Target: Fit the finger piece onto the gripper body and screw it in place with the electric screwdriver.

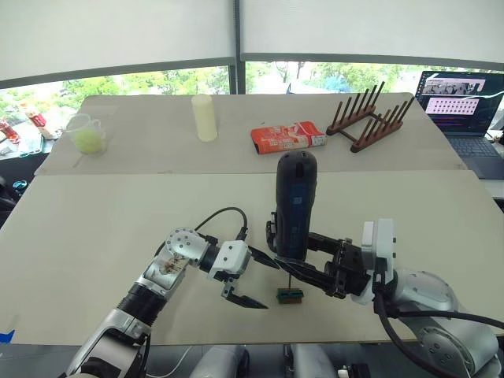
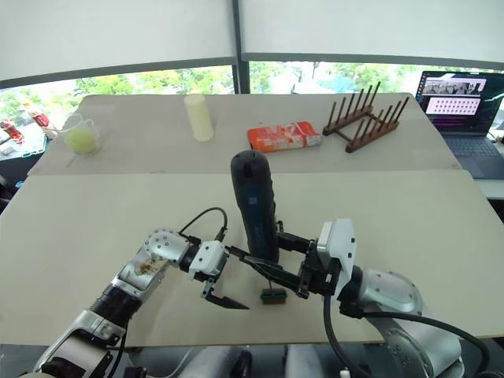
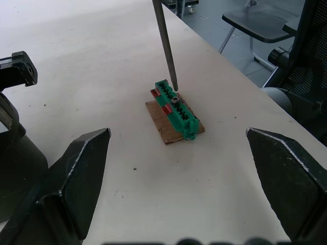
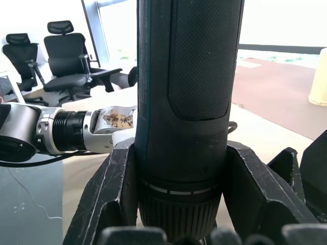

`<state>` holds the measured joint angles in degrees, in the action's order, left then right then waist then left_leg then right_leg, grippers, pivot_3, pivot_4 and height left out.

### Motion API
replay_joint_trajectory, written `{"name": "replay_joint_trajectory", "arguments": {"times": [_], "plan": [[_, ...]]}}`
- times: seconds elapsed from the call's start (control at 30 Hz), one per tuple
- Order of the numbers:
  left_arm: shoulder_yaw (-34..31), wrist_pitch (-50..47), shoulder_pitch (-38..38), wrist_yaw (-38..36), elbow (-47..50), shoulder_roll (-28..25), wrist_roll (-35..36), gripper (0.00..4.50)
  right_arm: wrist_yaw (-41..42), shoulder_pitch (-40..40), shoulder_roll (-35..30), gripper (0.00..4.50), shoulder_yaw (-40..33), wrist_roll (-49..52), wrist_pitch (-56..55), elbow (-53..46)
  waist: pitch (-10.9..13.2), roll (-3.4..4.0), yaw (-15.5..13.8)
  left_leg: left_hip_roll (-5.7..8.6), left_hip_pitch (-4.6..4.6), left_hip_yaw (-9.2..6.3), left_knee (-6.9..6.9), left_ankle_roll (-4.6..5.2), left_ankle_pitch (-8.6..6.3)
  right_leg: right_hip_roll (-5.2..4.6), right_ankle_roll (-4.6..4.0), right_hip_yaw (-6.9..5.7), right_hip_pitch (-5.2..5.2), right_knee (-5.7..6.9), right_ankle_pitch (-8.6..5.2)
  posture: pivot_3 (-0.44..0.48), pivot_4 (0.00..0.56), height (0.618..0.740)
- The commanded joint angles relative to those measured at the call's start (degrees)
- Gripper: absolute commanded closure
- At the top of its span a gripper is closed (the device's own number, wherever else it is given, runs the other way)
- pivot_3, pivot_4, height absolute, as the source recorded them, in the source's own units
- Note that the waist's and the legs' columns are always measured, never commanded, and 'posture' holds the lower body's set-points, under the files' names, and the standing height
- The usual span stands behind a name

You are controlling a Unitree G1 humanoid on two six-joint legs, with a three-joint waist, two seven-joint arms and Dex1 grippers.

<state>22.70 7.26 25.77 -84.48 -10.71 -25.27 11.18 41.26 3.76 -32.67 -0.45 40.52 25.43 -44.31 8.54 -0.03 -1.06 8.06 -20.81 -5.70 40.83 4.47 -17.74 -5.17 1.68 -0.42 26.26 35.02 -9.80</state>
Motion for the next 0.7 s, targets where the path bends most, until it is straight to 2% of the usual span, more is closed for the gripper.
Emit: {"name": "replay_joint_trajectory", "arguments": {"times": [0.03, 0.7], "plan": [[0.2, 0.1, -0.1, -0.3, 1.8, -0.2, 0.5, 0.0, 0.9, -0.1, 0.6, 2.58, -0.4, 0.2, -2.9, -1.6, 0.0, 0.0, 0.0, 0.0, 0.0, 0.0, 0.0, 0.0, 0.0, 0.0, 0.0, 0.0, 0.0, 0.0, 0.0, 0.0, 0.15, 0.74], [-0.1, -0.2, 0.7, 0.1, 1.7, -0.1, 0.5, 0.0, 1.4, -0.1, 1.0, 2.58, -0.6, -0.6, -2.5, -1.2, 0.0, 0.0, 0.0, 0.0, 0.0, 0.0, 0.0, 0.0, 0.0, 0.0, 0.0, 0.0, 0.0, 0.0, 0.0, 0.0, 0.15, 0.74]]}}
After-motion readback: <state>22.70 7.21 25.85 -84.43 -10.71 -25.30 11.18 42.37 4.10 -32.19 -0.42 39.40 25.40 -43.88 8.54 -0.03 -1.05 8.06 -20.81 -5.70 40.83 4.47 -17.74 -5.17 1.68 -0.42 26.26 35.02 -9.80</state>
